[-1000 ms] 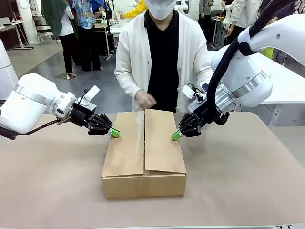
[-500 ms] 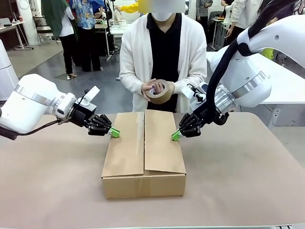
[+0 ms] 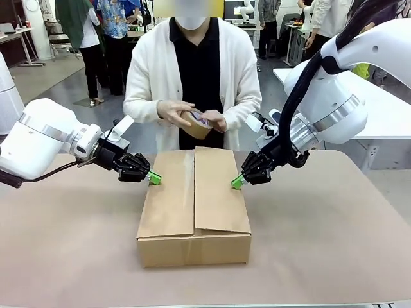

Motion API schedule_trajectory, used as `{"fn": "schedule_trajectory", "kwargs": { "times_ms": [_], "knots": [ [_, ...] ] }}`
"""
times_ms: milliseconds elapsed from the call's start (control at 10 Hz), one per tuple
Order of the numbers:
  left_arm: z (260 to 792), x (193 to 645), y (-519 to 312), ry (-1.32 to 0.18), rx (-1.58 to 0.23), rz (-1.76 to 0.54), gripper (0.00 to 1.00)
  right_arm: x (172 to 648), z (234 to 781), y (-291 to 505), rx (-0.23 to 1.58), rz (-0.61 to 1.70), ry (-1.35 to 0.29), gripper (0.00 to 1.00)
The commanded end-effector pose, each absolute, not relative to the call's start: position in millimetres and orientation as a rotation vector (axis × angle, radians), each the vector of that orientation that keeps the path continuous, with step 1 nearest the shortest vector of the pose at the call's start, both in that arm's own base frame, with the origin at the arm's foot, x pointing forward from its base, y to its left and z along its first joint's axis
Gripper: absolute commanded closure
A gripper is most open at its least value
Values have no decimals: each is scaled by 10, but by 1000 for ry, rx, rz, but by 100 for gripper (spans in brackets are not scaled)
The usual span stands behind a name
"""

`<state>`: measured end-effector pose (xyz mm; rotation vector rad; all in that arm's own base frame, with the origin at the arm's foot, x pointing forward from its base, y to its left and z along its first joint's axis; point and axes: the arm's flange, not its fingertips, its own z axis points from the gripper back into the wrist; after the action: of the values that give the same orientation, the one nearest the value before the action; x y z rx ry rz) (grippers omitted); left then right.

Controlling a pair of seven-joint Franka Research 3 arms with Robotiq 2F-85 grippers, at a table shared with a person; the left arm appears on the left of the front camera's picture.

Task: Wrap the clocks to prevent damage.
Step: After the human seals the box with tape, release both hands from the side flaps of the Package Box.

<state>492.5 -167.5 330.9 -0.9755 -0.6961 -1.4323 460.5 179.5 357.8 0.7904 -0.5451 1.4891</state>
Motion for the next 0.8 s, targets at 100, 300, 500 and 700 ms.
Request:
{"fn": "schedule_trajectory", "kwargs": {
  "times_ms": [100,300,500,700],
  "knots": [
    [3257,4927,-1669,-694,-974,-1436,100,4585,3521,1811,794,1474,-543,99],
    [3257,4927,-1669,-694,-974,-1436,100,4585,3521,1811,794,1474,-543,99],
    [3257,4927,-1669,-694,-974,-1436,100,4585,3521,1811,794,1474,-543,99],
    [3257,4927,-1669,-694,-974,-1436,100,4585,3521,1811,794,1474,-543,99]
  ]
}}
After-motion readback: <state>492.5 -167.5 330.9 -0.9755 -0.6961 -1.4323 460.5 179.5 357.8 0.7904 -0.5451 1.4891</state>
